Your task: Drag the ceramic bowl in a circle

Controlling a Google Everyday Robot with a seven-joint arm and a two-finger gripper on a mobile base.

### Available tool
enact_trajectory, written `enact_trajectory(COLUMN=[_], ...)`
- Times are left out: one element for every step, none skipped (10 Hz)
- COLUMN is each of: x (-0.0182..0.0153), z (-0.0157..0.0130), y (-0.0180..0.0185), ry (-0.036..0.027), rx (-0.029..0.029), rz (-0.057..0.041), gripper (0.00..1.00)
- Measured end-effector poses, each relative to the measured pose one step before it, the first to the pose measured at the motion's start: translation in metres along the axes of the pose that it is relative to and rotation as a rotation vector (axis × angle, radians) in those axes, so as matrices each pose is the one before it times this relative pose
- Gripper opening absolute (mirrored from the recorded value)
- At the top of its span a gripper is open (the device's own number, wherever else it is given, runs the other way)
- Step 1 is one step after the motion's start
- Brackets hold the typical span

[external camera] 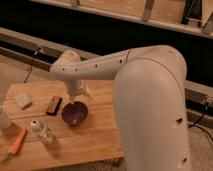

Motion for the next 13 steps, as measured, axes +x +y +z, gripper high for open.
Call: enact_trajectory(x=[0.00002, 0.00002, -0.00005, -0.00009, 0.00000, 0.00213, 0.00783, 0.00687, 0.00993, 0.00468, 0.00880, 0.00399, 0.00351], z=[0.00002, 0.00004, 0.00025, 0.00469, 0.00644, 0.01192, 0.01826, 0.01072, 0.01360, 0.00611, 0.01079, 0.00515, 0.00590], y=[0.00009, 0.00002, -0.00026, -0.00008, 0.00295, 0.00372, 0.00055, -0.00076, -0.00177, -0.00158, -0.00459, -0.00123, -0.00081], ry=[0.00003, 0.00010, -0.00026, -0.00867, -0.01410, -0.02019, -0.01512, -0.00485, -0.00425, -0.00108, -0.00095, 0.00001, -0.00007], rx=[0.00004, 0.00003, 0.00066, -0.00254, -0.01291, -0.02389, -0.02543, -0.01281, -0.01069, 0.00021, 0.00043, -0.00087, -0.00269], rz=[-0.00018, -0.00008, -0.00022, -0.01007, -0.01427, -0.01919, -0.02156, -0.00994, -0.01389, -0.00827, -0.00985, -0.00456, -0.00248], gripper=[0.65, 0.65, 0.65, 0.65, 0.65, 0.65, 0.65, 0.65, 0.65, 0.65, 0.65, 0.65, 0.65])
